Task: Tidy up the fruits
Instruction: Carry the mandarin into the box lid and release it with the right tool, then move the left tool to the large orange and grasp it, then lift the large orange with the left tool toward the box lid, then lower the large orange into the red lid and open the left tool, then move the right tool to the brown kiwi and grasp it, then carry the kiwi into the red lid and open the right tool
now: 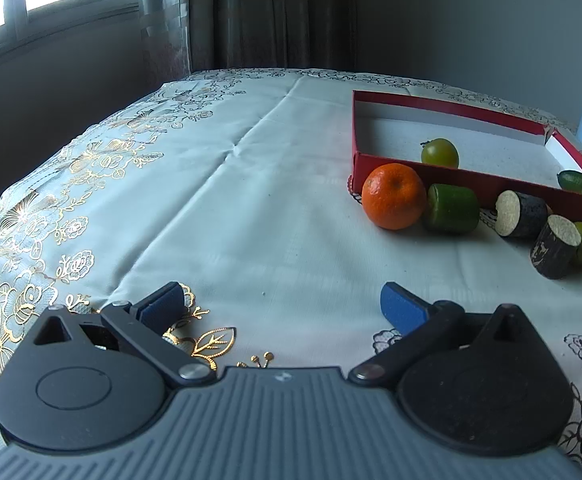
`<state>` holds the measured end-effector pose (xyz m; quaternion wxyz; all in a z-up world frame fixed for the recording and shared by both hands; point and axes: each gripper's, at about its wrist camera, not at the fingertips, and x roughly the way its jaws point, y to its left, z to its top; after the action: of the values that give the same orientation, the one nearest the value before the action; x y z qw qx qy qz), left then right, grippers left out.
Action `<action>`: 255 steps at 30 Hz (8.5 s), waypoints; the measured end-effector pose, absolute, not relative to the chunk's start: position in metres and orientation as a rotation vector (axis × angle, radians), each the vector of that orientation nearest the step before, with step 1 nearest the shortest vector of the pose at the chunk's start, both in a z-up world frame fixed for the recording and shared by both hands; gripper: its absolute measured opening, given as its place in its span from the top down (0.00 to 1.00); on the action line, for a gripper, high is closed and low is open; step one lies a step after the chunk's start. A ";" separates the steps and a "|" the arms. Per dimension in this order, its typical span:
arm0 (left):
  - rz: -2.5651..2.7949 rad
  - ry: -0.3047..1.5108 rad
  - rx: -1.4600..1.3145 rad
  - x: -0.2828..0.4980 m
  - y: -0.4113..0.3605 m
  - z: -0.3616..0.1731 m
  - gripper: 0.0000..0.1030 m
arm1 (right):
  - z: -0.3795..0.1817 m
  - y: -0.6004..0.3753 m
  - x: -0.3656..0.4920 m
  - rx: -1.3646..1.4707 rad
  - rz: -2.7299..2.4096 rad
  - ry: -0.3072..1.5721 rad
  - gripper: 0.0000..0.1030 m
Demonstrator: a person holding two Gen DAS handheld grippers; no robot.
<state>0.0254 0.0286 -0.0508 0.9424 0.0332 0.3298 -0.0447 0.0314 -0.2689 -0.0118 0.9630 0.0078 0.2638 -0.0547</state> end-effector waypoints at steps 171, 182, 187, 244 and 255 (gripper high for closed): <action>-0.245 0.538 0.087 0.107 -0.047 -0.017 0.20 | -0.066 -0.320 -0.023 0.068 -0.158 0.701 0.00; -0.062 0.510 -0.036 0.056 0.048 -0.026 0.00 | -0.058 -0.322 -0.038 0.107 -0.128 0.596 0.00; -0.022 0.596 -0.212 0.063 0.088 -0.042 0.00 | -0.053 -0.297 -0.044 -0.001 -0.051 0.549 0.00; -0.060 0.627 -0.157 0.065 0.081 -0.046 0.00 | -0.045 -0.298 0.057 0.064 -0.072 0.538 0.75; -0.053 0.626 -0.161 0.064 0.082 -0.046 0.00 | -0.054 -0.301 0.061 0.043 -0.109 0.553 0.75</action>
<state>0.0645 0.0817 -0.0458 0.9478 -0.0790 0.3077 -0.0262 0.0611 -0.3006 -0.0540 0.9604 0.0212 0.2727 -0.0538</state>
